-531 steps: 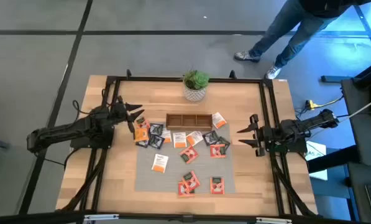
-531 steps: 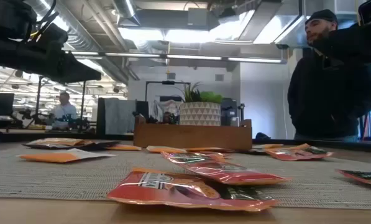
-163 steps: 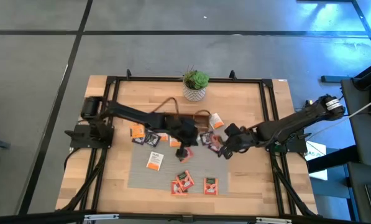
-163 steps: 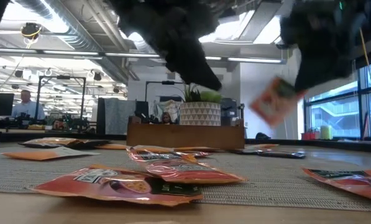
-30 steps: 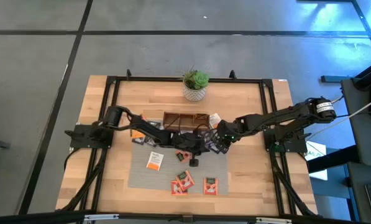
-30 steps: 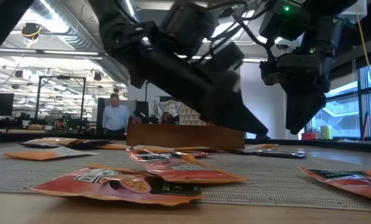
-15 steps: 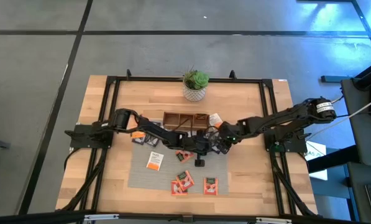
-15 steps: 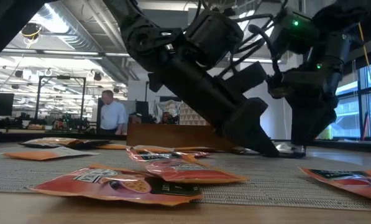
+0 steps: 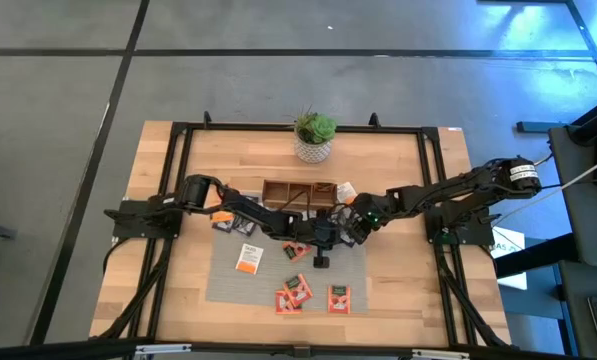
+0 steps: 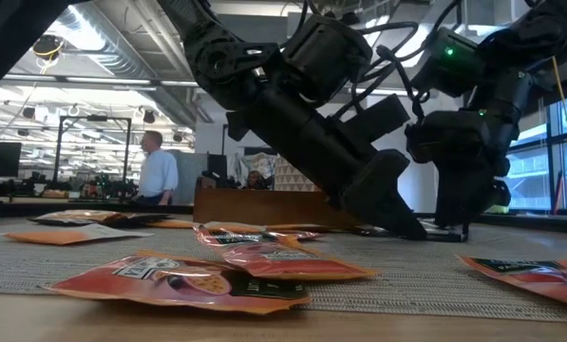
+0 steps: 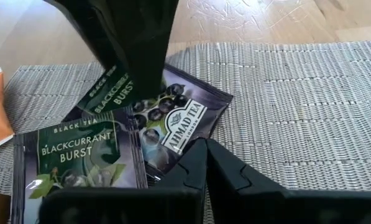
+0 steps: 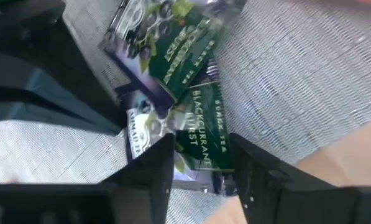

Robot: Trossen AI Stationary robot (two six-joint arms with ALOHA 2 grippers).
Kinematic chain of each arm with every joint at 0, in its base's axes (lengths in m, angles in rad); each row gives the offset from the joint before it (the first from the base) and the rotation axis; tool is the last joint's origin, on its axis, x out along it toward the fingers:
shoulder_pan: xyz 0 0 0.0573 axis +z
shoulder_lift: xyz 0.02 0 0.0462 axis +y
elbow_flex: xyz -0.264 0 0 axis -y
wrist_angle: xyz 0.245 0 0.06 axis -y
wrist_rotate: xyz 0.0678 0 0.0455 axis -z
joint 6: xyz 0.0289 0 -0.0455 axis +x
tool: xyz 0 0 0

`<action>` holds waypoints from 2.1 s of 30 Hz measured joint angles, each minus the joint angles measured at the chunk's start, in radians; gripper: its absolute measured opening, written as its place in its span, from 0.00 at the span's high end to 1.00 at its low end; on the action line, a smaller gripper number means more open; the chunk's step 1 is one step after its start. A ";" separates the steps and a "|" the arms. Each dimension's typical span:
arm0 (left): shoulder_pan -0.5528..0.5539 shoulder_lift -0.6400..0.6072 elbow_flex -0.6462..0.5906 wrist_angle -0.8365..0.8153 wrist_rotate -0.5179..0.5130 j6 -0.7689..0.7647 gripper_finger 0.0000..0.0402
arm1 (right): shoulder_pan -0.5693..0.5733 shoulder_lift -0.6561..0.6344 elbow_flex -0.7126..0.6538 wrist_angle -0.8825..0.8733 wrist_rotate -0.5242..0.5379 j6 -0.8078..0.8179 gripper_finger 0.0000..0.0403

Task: Pick & Place Tea
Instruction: Put the dark blue tea bag into the middle section of the wooden organizer

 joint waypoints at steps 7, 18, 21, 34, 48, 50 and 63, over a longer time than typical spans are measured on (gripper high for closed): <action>0.000 0.001 0.000 -0.001 0.000 0.000 0.99 | -0.006 -0.011 -0.001 -0.004 -0.069 -0.022 0.78; 0.000 0.001 -0.002 -0.002 0.000 0.000 0.99 | -0.006 -0.012 -0.001 -0.004 -0.092 -0.026 0.97; 0.000 -0.007 -0.003 -0.008 0.002 0.000 0.99 | -0.006 -0.023 -0.001 -0.009 -0.091 -0.038 0.98; 0.043 -0.285 -0.024 -0.178 0.099 0.097 0.99 | -0.006 -0.249 0.000 -0.083 0.019 -0.048 0.98; 0.169 -0.920 -0.623 0.131 0.175 -0.054 0.99 | 0.002 -0.375 0.171 -0.093 0.174 -0.213 0.99; 0.171 -1.012 -0.714 0.140 0.170 -0.084 0.99 | 0.001 -0.353 0.233 -0.097 0.195 -0.265 0.99; 0.170 -1.455 -0.964 0.065 0.085 -0.169 0.99 | -0.054 0.140 0.889 -0.465 0.311 -0.669 0.99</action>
